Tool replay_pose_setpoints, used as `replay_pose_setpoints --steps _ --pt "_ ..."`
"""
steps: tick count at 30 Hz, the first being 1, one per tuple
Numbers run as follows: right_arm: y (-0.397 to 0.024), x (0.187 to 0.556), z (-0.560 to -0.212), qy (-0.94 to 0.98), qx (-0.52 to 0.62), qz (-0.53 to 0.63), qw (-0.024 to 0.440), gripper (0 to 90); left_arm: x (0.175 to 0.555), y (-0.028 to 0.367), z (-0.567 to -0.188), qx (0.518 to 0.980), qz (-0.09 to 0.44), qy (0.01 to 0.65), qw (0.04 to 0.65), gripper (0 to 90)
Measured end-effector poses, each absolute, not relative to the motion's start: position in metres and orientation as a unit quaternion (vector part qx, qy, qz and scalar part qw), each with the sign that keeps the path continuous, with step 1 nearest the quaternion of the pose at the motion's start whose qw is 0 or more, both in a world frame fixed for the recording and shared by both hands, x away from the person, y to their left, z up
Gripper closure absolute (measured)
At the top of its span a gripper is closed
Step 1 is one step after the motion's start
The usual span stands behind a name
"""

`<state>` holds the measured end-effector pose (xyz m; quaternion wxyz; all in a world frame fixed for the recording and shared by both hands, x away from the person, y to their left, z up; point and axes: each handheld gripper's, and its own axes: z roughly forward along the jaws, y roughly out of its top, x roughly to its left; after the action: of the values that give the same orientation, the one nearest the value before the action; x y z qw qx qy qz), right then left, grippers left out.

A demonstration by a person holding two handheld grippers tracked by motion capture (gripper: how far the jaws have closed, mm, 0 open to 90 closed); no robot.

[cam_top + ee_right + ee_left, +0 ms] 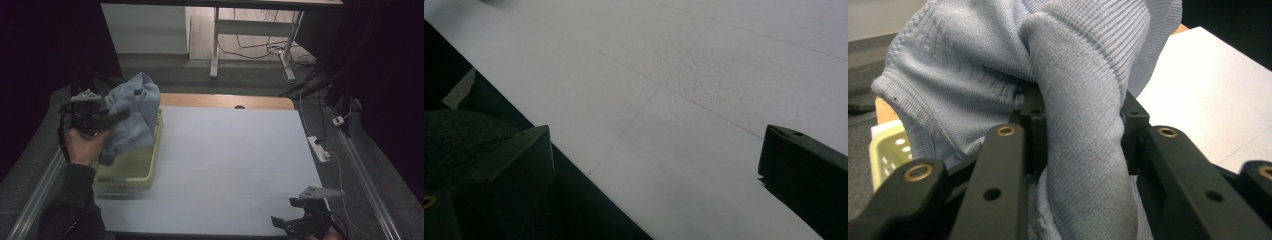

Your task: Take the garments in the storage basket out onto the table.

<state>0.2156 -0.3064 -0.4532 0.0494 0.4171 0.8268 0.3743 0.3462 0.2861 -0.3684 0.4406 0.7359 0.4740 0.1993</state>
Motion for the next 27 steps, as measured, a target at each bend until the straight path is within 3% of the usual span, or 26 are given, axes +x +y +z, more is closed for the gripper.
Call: replay_pose_setpoints --steps 27 --pt "-0.306 0.215 -0.453 0.828 0.415 0.373 0.051 0.8 0.337 0.216 -0.342 0.777 0.177 0.385 0.465 65.5"
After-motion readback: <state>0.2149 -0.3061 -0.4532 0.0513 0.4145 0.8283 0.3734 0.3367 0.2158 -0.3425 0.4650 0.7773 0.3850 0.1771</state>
